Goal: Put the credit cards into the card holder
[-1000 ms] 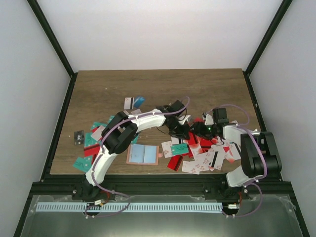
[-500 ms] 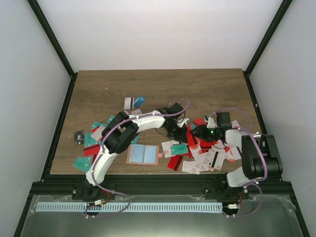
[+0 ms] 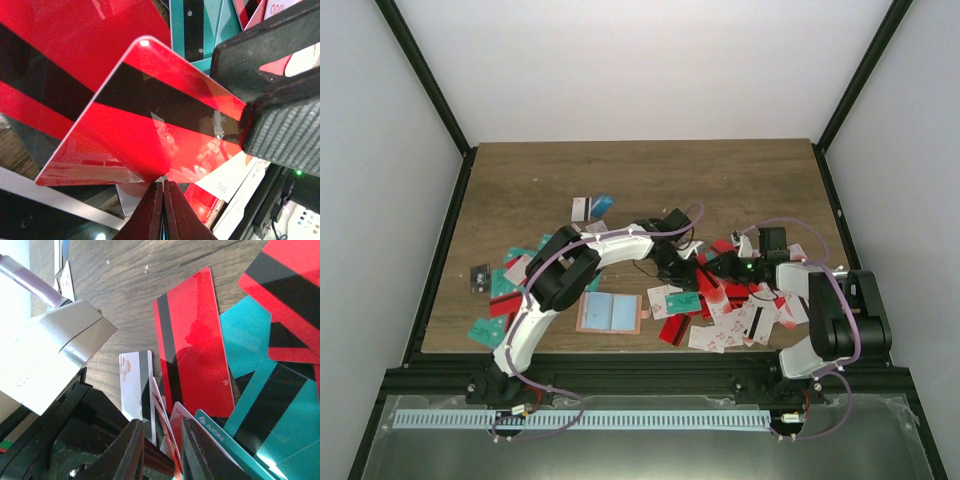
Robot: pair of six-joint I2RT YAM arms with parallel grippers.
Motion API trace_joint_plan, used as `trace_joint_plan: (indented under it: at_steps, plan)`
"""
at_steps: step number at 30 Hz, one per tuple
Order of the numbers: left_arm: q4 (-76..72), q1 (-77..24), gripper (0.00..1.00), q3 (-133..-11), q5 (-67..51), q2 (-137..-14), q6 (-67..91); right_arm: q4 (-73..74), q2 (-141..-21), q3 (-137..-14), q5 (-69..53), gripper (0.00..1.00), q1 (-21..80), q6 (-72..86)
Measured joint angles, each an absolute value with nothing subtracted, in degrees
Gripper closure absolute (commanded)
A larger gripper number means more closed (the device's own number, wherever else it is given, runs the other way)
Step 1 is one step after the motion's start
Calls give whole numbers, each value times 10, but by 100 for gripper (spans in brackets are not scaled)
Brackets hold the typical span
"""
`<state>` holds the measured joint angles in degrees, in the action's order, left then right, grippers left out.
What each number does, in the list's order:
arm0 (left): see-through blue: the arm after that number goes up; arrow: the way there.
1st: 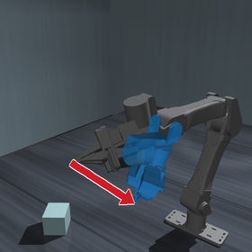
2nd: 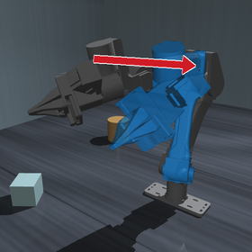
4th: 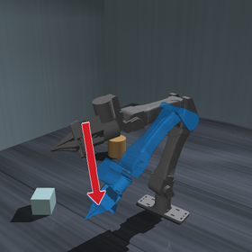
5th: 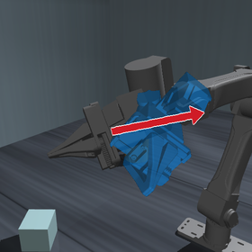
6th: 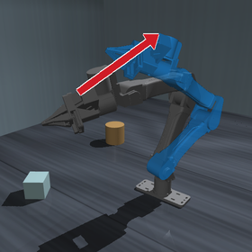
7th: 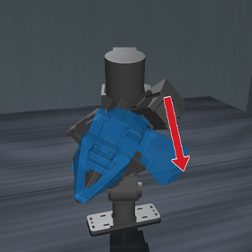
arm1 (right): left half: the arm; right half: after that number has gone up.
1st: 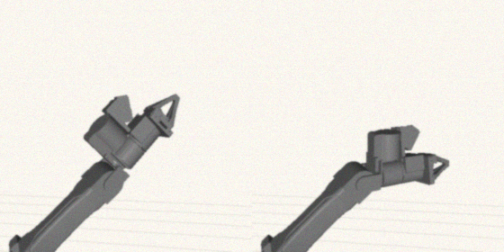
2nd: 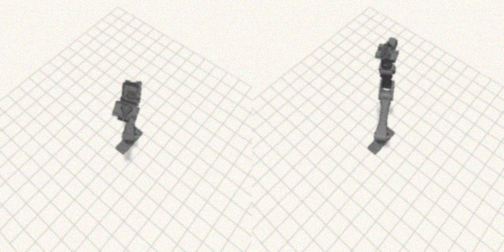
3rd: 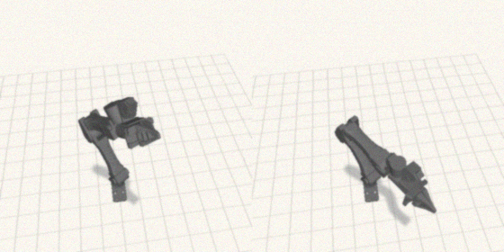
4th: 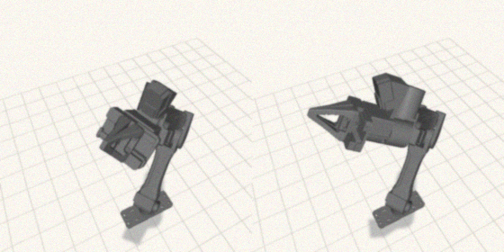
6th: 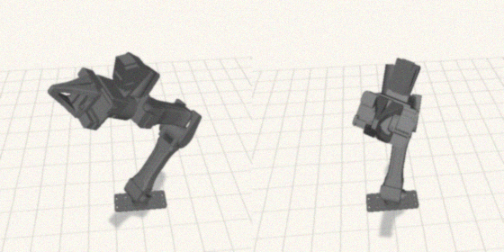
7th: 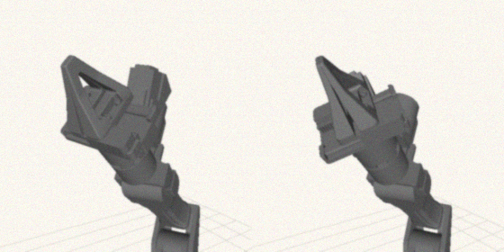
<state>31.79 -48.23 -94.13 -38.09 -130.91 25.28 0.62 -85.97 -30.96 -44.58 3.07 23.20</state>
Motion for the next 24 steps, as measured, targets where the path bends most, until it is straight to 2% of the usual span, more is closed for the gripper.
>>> trace_joint_plan:
  at_steps: [9,15,19,24]
  plan:
    - [303,-477,96,-927,-382,-1303,245,23,-860,-271,-465,77,32,238]
    - [292,-475,96,-921,-382,-1300,240,35,-851,-261,-470,86,32,246]
    - [290,-475,96,-919,-382,-1300,239,40,-844,-261,-466,98,32,249]
    - [289,-473,96,-914,-368,-1291,240,56,-832,-265,-453,99,32,254]
